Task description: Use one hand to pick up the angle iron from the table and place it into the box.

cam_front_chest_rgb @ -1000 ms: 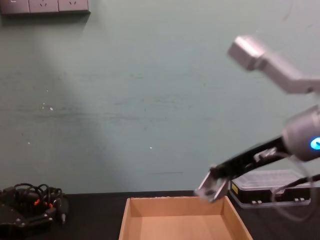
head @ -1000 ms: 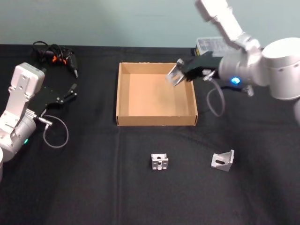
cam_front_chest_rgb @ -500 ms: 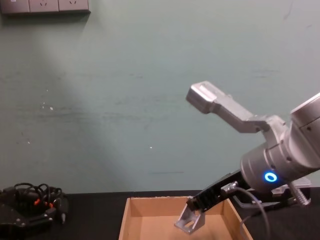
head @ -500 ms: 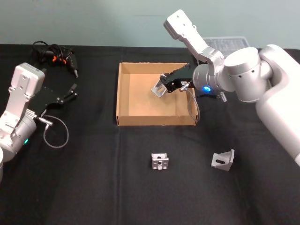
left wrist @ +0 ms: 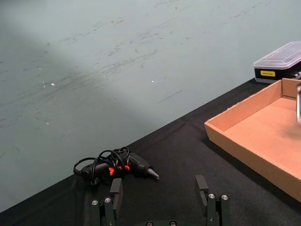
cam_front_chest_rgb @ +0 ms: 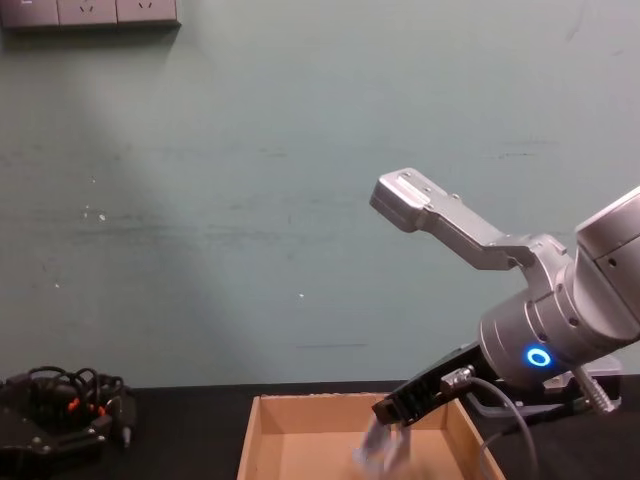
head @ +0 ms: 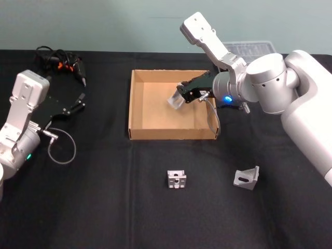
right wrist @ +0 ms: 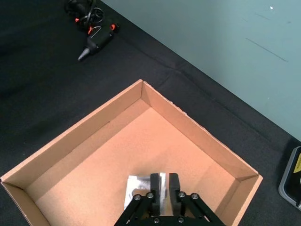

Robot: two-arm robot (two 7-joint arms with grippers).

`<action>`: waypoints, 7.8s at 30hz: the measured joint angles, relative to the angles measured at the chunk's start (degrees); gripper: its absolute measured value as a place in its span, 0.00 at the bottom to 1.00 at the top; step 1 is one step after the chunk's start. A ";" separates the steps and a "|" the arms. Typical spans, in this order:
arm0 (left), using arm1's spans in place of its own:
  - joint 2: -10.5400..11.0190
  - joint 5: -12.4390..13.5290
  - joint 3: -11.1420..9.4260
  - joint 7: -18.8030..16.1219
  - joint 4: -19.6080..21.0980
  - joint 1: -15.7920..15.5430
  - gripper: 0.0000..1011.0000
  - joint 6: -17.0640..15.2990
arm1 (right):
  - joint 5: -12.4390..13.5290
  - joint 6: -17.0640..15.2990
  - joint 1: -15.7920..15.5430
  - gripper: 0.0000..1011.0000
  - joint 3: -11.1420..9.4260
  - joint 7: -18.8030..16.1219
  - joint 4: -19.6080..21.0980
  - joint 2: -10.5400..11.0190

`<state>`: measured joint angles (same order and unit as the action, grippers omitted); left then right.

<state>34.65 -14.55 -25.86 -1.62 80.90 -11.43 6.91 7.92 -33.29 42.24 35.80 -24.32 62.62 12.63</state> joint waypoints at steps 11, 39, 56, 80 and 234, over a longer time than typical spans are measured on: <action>0.00 0.00 0.00 0.00 0.00 0.00 0.99 0.00 | 0.19 -0.08 -0.14 0.44 -0.08 0.00 0.39 0.19; 0.00 0.00 0.01 0.00 0.00 0.00 0.99 0.00 | 4.42 2.41 -19.75 0.99 -11.26 -2.28 31.65 14.96; 0.00 0.00 0.00 0.00 0.00 0.00 0.99 0.00 | 13.81 17.73 -43.41 0.99 -22.37 -9.79 45.15 32.40; 0.00 0.00 0.00 0.00 0.00 0.00 0.99 0.00 | 17.68 33.62 -47.06 0.99 -20.66 -17.75 32.01 37.55; 0.00 0.00 0.00 0.00 0.00 0.00 0.99 0.00 | 11.05 7.31 7.55 0.80 2.48 0.13 -17.58 -2.37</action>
<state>34.64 -14.55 -25.86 -1.62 80.90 -11.43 6.91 18.97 -25.99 49.79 38.28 -24.19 45.04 10.26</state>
